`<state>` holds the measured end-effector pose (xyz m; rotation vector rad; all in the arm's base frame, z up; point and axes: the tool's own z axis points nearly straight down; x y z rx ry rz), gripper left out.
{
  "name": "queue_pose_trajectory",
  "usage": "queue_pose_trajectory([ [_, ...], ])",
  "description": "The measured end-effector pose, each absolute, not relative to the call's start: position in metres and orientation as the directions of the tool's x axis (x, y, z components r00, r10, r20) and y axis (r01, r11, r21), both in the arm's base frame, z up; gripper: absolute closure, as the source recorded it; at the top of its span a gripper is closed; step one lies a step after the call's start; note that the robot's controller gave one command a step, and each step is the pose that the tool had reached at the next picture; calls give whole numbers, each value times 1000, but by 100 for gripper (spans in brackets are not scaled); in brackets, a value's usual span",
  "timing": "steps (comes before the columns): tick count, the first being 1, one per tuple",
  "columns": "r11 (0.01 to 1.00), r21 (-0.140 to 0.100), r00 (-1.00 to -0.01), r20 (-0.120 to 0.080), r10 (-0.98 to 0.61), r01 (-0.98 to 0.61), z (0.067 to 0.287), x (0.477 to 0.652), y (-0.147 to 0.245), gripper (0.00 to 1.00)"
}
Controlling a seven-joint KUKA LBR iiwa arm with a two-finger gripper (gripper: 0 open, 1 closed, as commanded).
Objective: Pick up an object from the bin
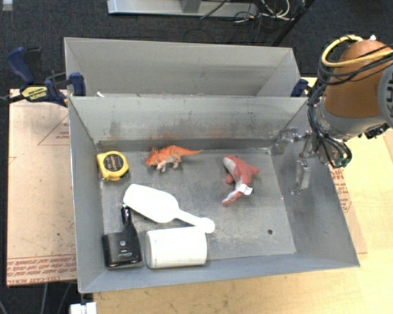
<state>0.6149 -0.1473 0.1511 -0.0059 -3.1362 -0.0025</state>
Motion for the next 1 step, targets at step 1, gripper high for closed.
queue_pose_trajectory([
  [1, 1000, 0, -1000, -2, 1, 1, 156, 617, -147, 0],
])
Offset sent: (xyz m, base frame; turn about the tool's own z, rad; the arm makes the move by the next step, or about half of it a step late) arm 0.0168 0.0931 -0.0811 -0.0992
